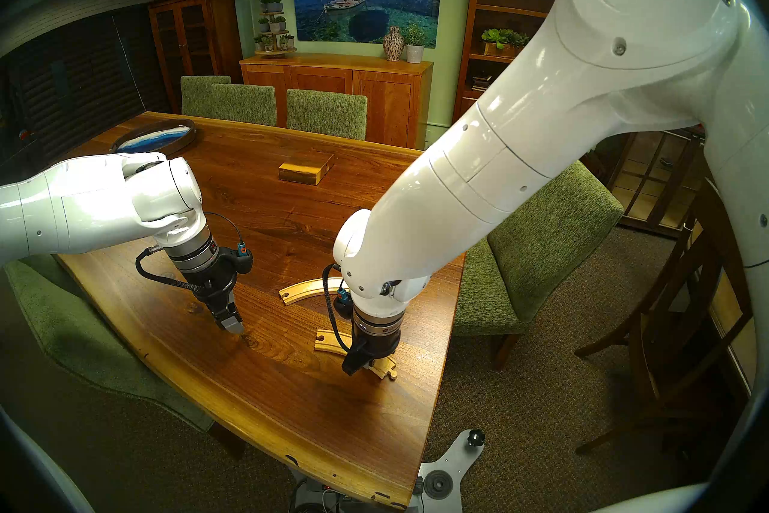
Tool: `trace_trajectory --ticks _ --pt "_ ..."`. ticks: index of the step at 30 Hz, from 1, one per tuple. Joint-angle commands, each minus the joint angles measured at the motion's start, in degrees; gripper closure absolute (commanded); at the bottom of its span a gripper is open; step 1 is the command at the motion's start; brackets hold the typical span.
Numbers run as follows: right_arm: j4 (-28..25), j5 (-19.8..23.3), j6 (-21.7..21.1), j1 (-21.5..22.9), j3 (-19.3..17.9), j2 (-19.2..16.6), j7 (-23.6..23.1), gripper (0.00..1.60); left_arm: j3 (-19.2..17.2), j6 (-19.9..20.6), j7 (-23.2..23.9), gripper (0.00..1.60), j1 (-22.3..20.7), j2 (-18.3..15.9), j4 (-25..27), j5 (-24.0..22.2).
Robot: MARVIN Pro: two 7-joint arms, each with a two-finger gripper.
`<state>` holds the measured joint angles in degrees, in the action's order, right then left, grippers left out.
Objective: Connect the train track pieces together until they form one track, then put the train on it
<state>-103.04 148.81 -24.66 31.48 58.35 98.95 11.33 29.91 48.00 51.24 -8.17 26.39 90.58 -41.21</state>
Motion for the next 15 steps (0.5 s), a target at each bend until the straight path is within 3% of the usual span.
trace_trajectory --ticks 1,8,15 --pt "-2.88 -0.61 0.71 6.7 -0.93 -5.9 1.96 1.6 -1.23 -0.01 0.02 0.0 -1.7 -0.03 -0.02 0.02" --pt "-5.23 -1.22 0.72 9.35 -1.15 -9.58 3.53 1.6 -1.23 -0.01 0.01 0.0 -1.7 -0.03 -0.03 0.02" --pt "-5.12 -1.55 0.7 10.85 0.56 -10.36 2.23 1.6 -1.24 0.02 0.05 0.0 -1.77 -0.07 0.02 0.05"
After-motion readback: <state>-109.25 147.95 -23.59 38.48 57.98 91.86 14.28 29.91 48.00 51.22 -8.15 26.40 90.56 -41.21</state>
